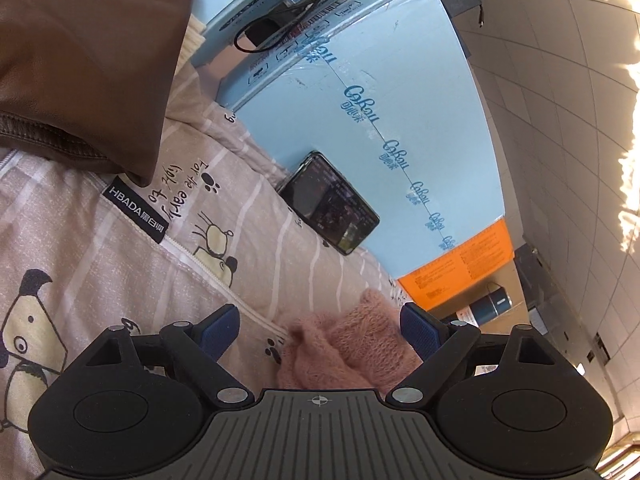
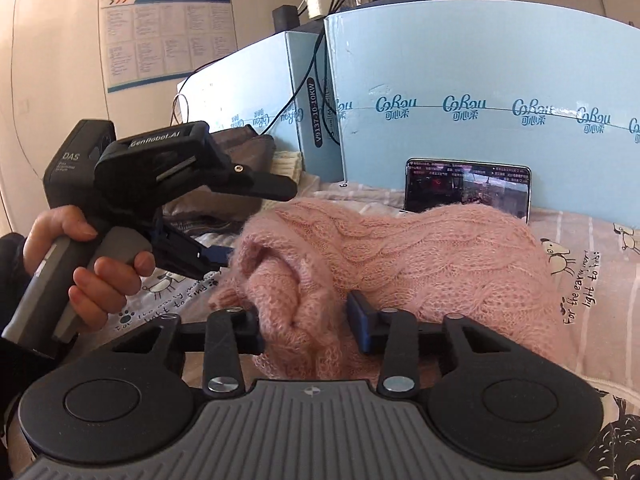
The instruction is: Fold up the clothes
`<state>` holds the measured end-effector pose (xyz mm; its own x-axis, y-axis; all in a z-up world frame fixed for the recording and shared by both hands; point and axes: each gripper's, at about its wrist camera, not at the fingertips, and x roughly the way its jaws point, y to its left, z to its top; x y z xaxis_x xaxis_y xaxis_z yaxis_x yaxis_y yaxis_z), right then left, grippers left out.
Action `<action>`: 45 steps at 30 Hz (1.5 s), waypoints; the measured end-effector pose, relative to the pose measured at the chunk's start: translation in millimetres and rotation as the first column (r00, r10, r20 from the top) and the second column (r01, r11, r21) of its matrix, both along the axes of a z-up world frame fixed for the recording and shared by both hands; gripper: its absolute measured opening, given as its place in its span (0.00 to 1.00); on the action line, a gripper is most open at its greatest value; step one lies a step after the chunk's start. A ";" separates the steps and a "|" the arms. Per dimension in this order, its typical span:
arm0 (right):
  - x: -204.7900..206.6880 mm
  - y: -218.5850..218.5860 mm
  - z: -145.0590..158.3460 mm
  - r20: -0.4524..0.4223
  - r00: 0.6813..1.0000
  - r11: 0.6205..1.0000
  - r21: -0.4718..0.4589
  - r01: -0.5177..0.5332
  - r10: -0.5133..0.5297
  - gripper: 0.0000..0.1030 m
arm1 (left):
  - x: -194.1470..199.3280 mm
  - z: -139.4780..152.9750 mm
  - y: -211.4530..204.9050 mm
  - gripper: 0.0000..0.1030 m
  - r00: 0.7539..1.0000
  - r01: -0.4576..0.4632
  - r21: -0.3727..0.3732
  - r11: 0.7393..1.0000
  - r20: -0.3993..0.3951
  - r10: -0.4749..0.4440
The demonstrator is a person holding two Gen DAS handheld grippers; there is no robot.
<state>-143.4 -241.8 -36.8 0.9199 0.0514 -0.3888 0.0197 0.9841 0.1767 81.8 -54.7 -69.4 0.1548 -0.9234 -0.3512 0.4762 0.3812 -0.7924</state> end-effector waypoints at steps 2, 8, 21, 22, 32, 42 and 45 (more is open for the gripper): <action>-6.3 -12.7 2.1 0.037 0.999 0.996 0.090 0.021 -0.025 0.22 | 2.1 -2.2 0.8 0.87 1.000 -0.010 0.002 1.000 -0.010 0.010; -22.4 -47.5 5.7 0.099 0.994 0.937 0.349 0.007 -0.045 0.23 | -2.9 -5.2 -9.9 0.87 0.996 0.089 0.004 0.996 -0.025 -0.089; -22.7 -49.2 -1.5 0.105 0.994 0.885 0.458 -0.087 0.043 0.58 | -18.7 -5.2 -20.2 0.87 0.981 0.196 0.014 0.981 0.007 -0.196; -23.3 -48.9 -1.3 0.109 0.993 0.883 0.462 -0.089 0.043 0.59 | -19.0 -5.2 -20.5 0.87 0.980 0.199 0.015 0.980 0.007 -0.199; -30.1 -62.8 0.7 0.099 0.986 0.888 0.453 0.074 -0.132 0.20 | -26.1 -4.9 -28.3 0.87 0.966 0.252 0.036 0.967 0.041 -0.254; -80.6 -100.9 22.3 0.259 0.860 0.835 0.473 0.283 -0.439 0.20 | -49.2 -4.2 -44.6 0.23 0.929 0.255 0.177 0.950 0.226 -0.292; -99.2 -118.6 25.5 0.294 0.793 0.794 0.498 0.349 -0.533 0.20 | -47.4 2.9 -37.9 0.15 0.925 0.212 0.156 0.965 0.286 -0.250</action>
